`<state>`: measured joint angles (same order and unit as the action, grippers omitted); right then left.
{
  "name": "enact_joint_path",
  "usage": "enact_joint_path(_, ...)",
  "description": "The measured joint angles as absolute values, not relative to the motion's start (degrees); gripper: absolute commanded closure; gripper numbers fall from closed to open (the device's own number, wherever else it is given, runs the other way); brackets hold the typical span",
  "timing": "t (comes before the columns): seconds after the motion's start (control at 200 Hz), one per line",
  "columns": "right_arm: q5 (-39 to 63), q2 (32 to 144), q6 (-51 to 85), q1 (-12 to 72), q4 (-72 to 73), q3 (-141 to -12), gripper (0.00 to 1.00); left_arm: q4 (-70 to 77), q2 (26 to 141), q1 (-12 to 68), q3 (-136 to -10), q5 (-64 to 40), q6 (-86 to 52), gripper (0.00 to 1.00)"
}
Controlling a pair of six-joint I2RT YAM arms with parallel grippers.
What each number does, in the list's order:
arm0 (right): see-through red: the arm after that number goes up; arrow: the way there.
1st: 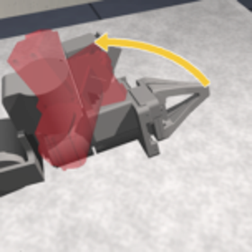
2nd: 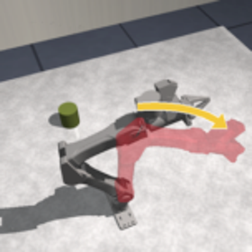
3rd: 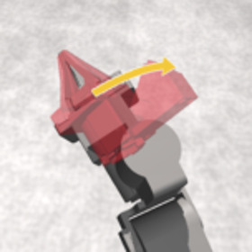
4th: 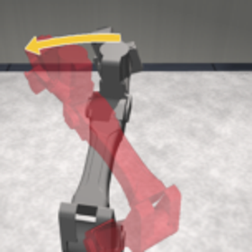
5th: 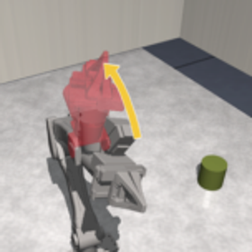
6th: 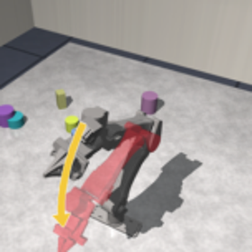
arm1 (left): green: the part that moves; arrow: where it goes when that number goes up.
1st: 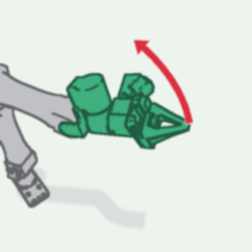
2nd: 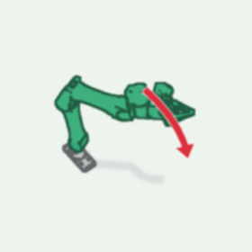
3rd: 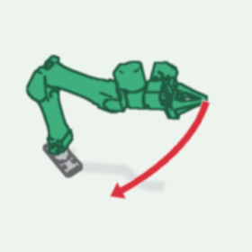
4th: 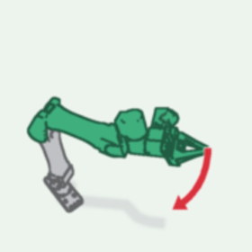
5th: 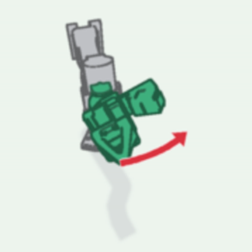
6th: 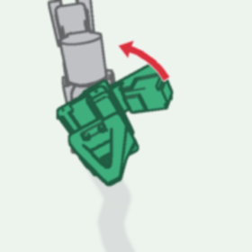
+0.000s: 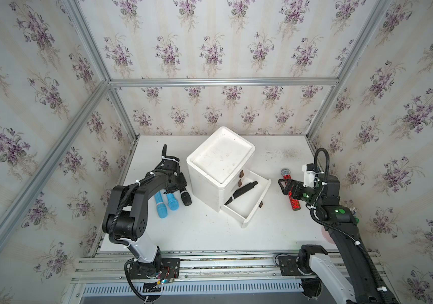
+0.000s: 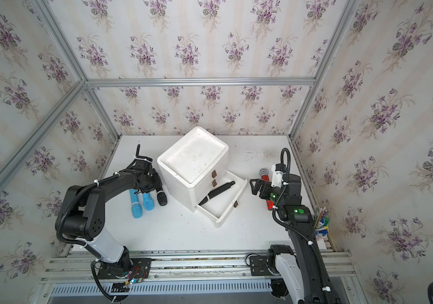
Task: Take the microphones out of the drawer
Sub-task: Place the microphone at the center of the board.
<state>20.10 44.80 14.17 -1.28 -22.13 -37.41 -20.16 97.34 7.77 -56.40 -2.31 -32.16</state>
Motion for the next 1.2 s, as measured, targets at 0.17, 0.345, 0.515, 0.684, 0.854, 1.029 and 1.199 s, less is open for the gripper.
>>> enact_joint_path(0.17,20.08,45.01,14.17,-1.28,-22.13,-37.41,0.00,-20.10,96.97,7.90,-56.49,-1.83,-32.18,0.39)
enact_joint_path(0.345,20.10,45.06,14.17,-1.28,-22.13,-37.41,0.00,-20.34,93.08,7.90,-56.84,-1.83,-32.08,0.23)
enact_joint_path(0.515,20.10,45.06,14.17,-1.28,-22.13,-37.41,0.00,-20.93,86.02,7.90,-58.17,-2.22,-30.83,0.06)
enact_joint_path(0.684,20.10,45.19,14.20,-1.28,-22.15,-37.41,0.00,-25.28,76.90,7.90,-61.84,-1.93,-28.42,0.01)
enact_joint_path(0.854,20.14,45.25,14.20,-1.28,-22.13,-37.41,0.00,-29.93,69.63,7.90,-66.81,-0.05,-25.17,0.01)
enact_joint_path(1.029,20.32,45.28,14.22,-1.28,-22.15,-37.41,0.00,-32.62,66.98,8.29,-73.14,-4.58,-20.18,0.01)
enact_joint_path(1.199,20.40,45.32,14.26,-1.28,-22.15,-37.41,0.00,-36.99,68.79,13.41,-80.84,-10.98,-14.33,0.01)
